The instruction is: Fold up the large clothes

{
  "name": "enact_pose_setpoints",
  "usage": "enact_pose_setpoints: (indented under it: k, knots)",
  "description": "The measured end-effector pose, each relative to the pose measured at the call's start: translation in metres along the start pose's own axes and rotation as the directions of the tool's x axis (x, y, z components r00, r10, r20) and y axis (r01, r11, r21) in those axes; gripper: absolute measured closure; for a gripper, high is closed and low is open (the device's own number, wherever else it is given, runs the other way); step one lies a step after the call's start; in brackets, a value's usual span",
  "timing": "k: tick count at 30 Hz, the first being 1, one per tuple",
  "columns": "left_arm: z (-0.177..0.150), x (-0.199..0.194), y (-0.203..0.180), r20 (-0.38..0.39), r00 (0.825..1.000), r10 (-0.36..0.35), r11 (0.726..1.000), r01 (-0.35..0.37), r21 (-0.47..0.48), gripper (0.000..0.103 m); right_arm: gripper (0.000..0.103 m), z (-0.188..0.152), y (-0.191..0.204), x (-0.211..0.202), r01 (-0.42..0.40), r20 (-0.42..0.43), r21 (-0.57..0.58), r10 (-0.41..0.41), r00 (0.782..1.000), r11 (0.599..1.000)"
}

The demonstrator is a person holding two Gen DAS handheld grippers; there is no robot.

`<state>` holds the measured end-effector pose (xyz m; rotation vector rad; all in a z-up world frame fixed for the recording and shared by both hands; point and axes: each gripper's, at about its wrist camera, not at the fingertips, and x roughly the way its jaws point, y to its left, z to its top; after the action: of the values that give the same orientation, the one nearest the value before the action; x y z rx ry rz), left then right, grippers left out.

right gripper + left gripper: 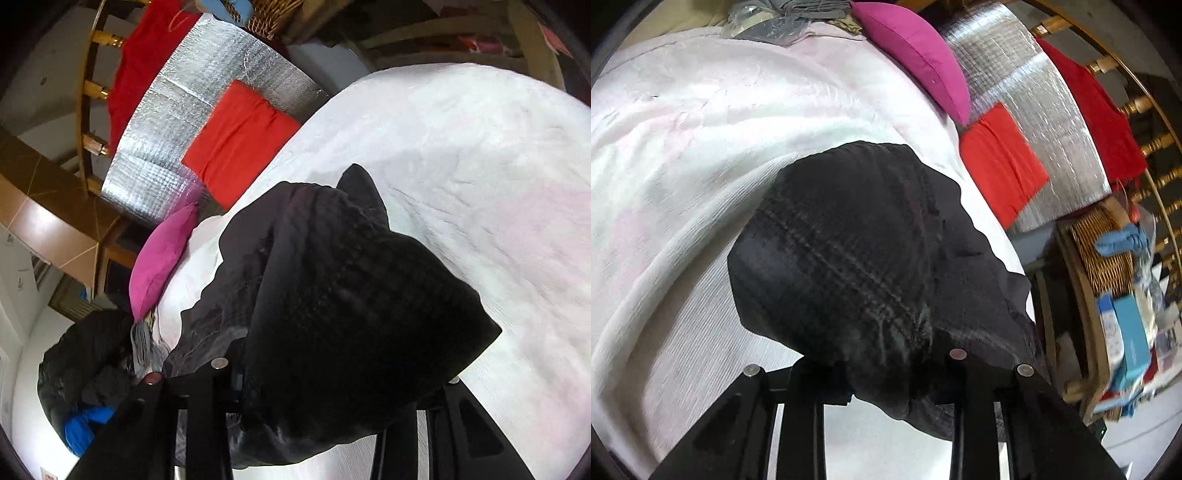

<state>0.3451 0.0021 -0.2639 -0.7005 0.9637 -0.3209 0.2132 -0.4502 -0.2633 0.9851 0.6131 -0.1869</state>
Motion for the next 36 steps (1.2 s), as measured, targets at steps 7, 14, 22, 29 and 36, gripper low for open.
enact_pose_setpoints:
  k: [7, 14, 22, 29, 36]
  knots:
    - [-0.039, -0.014, 0.025, -0.07, 0.996, 0.049, 0.998, -0.046, 0.037, 0.056, 0.048, -0.042, -0.055, -0.03, 0.046, -0.109, 0.033, -0.042, 0.993, 0.998]
    - [-0.054, -0.056, 0.027, -0.16, 0.98, 0.115, 0.989, -0.098, 0.114, 0.03, 0.022, -0.037, -0.068, -0.062, 0.099, -0.217, 0.088, -0.078, 0.973, 0.991]
    - [-0.021, -0.125, -0.027, -0.022, 0.988, 0.153, 0.932, -0.137, 0.335, 0.015, 0.021, 0.002, -0.025, -0.115, 0.086, -0.238, -0.177, -0.127, 0.963, 0.981]
    - [0.054, -0.049, -0.067, 0.101, 0.947, 0.304, 0.865, -0.319, 0.387, 0.015, 0.02, 0.06, 0.038, -0.019, 0.101, -0.147, -0.36, -0.164, 0.975, 0.927]
    - [0.09, 0.015, -0.018, -0.028, 0.939, 0.344, 0.928, -0.335, 0.166, 0.015, 0.02, 0.115, 0.037, 0.091, 0.192, -0.171, -0.346, -0.263, 0.949, 0.918]
